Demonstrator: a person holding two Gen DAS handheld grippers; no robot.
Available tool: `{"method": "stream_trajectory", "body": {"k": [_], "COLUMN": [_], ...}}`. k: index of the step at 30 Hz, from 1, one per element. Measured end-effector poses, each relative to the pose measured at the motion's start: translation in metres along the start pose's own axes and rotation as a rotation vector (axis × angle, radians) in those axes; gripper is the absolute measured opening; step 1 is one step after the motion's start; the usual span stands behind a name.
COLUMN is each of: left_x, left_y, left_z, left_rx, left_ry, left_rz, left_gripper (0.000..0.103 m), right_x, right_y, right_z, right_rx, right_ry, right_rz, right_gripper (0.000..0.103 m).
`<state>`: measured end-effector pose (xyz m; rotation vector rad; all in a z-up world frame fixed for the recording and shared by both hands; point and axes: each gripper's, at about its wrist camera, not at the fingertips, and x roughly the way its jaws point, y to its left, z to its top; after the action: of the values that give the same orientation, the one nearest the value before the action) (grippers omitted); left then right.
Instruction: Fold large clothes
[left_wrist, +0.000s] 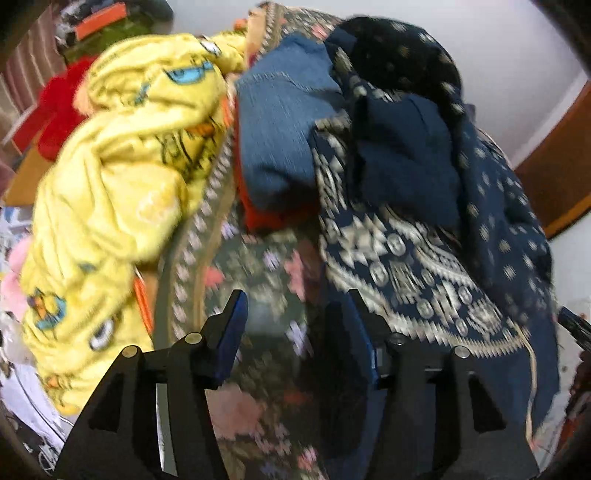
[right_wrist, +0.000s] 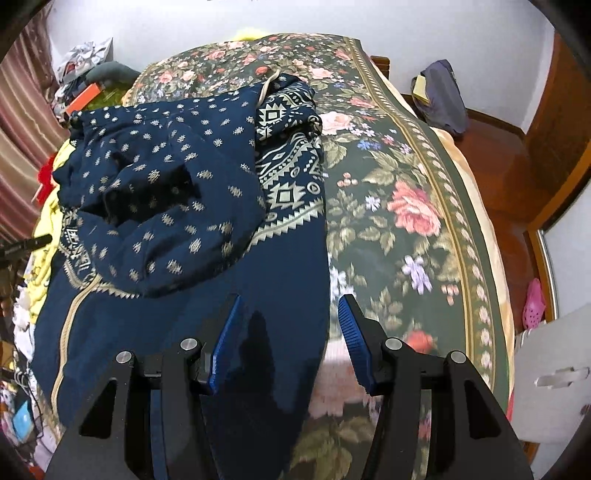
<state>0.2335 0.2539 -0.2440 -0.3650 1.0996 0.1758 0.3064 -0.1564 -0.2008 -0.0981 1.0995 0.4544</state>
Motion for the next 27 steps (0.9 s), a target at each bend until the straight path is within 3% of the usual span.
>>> {"method": "stream_trajectory", "body": {"k": [8,12,20,27], "left_x": [0.003,0.022,0.017,-0.001], "left_y": [0.001,-0.003,0.002,-0.017], "left_z": [-0.046,-0.067,-0.092,-0.105], "left_rx": [-0.044,-0.053,-0.162,-0.123], "left_ry": [0.102,0.162,0.168,0.171], "left_rz": [-0.185,-0.2,-0.314,-0.375], "left_gripper": [0.055,0.055,0.055,0.055], "right_x": [0.004,0.005,0.002,0.005], "right_y": [-0.006,-0.007,-0.002,0.0], "right_z": [-0.036,-0.047,-0.049,-0.049], "right_rx": [0.044,0.066,0.072,0.109], "right_ry": [0.073,0.06,0.059,0.05], "right_rz": [0.034,0.044,0.059,0.117], "right_gripper": [0.05,0.051,0.052,0.054]}}
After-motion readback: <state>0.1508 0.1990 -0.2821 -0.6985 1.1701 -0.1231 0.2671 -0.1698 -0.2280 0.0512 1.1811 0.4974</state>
